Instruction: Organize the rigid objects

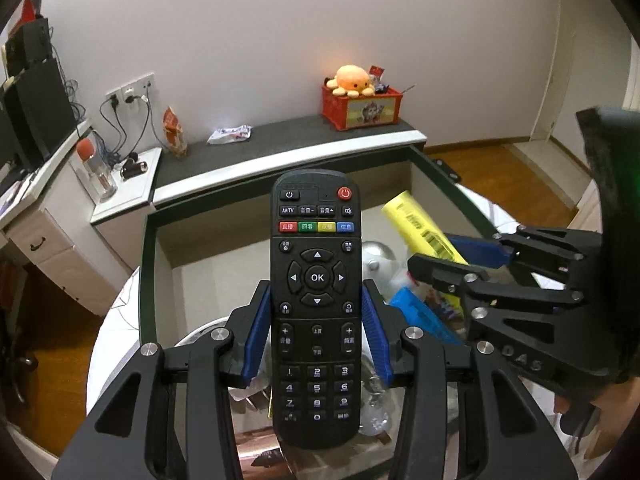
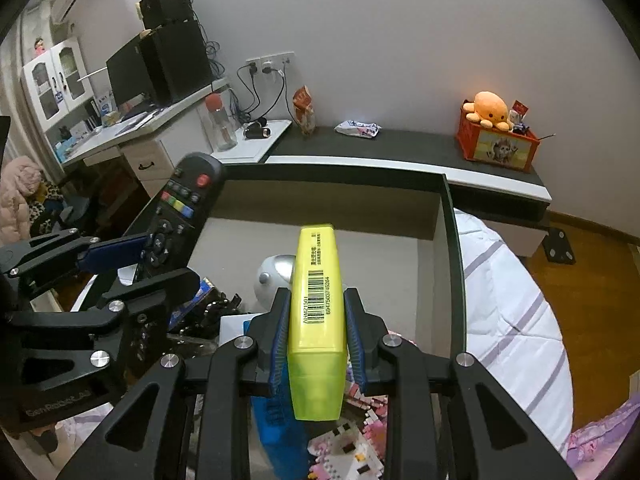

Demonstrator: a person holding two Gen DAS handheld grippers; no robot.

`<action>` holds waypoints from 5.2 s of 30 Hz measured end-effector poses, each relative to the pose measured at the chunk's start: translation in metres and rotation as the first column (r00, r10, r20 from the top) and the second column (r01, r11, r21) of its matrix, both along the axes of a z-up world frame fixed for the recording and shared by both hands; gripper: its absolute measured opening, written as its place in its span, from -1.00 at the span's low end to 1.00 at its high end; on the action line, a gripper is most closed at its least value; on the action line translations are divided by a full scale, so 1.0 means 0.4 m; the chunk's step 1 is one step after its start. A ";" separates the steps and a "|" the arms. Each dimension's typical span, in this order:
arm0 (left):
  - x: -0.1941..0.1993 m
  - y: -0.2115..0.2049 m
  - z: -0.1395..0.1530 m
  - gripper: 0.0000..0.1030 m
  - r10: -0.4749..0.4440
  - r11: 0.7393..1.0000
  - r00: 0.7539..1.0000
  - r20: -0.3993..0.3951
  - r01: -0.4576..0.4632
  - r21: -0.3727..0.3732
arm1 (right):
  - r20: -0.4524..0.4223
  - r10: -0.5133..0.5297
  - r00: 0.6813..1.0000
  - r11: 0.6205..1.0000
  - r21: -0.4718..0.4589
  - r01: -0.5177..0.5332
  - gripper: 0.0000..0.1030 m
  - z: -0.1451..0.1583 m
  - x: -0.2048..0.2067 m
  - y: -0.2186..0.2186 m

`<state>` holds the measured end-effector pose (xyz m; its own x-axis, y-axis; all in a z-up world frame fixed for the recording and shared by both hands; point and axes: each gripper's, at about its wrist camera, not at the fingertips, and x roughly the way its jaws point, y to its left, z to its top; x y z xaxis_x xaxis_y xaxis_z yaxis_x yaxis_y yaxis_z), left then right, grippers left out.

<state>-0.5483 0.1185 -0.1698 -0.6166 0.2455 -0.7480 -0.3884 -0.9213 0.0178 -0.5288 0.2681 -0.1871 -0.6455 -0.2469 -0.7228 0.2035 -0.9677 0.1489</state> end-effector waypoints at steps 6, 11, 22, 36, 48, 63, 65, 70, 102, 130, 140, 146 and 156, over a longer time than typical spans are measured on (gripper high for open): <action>-0.008 -0.032 0.005 0.39 0.054 0.997 0.999 0.011 -0.054 0.053 | -0.009 -0.032 0.999 0.999 -0.003 0.032 -0.07 0.001 0.003 0.006; 0.033 -0.053 0.036 0.61 0.062 0.993 0.998 0.006 -0.062 0.096 | -0.030 -0.047 0.998 0.999 -0.005 0.047 0.29 0.027 0.033 0.005; 0.172 -0.094 0.112 0.99 0.100 0.993 0.992 -0.083 -0.095 0.069 | -0.115 -0.067 0.991 0.996 0.054 0.074 0.65 0.130 0.164 -0.029; 0.476 -0.182 0.215 0.99 0.242 0.970 0.929 -0.280 -0.233 0.067 | -0.235 -0.091 0.968 0.994 0.036 0.102 1.00 0.219 0.380 -0.048; 0.744 -0.218 0.353 1.00 0.229 0.971 0.856 -0.463 -0.166 0.173 | -0.451 -0.100 0.887 0.990 0.040 0.132 1.00 0.367 0.672 -0.106; 0.990 -0.260 0.468 1.00 0.233 0.965 0.741 -0.630 -0.098 0.242 | -0.601 -0.084 0.795 0.992 0.022 0.122 1.00 0.488 0.891 -0.167; 1.006 -0.272 0.477 1.00 0.258 0.959 0.729 -0.634 -0.114 0.258 | -0.624 -0.086 0.776 0.992 0.017 0.123 1.00 0.505 0.920 -0.169; 1.051 -0.300 0.489 1.00 0.281 0.952 0.705 -0.651 -0.119 0.282 | -0.662 -0.063 0.747 0.994 0.022 0.104 1.00 0.529 0.977 -0.189; 1.139 -0.290 0.516 1.00 0.309 0.948 0.610 -0.729 -0.143 0.283 | -0.722 -0.062 0.689 0.996 0.004 0.094 1.00 0.553 1.064 -0.218; 1.111 -0.294 0.503 1.00 0.308 0.950 0.618 -0.723 -0.157 0.270 | -0.696 -0.060 0.715 0.996 0.001 0.085 1.00 0.540 1.034 -0.218; 1.108 -0.291 0.504 1.00 0.308 0.951 0.616 -0.725 -0.166 0.262 | -0.690 -0.060 0.721 0.996 0.003 0.086 1.00 0.541 1.030 -0.222; 1.107 -0.291 0.504 1.00 0.309 0.950 0.616 -0.725 -0.172 0.259 | -0.688 -0.061 0.724 0.996 0.003 0.087 1.00 0.540 1.027 -0.225; 1.105 -0.290 0.506 1.00 0.310 0.950 0.616 -0.724 -0.174 0.260 | -0.685 -0.063 0.726 0.996 0.005 0.090 1.00 0.538 1.023 -0.225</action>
<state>-0.1064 0.0024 0.0327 -0.9972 0.0675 0.0318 -0.0657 -0.9964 0.0534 -0.1194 0.1782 0.0281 -0.9837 -0.1583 -0.0857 0.1618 -0.9862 -0.0355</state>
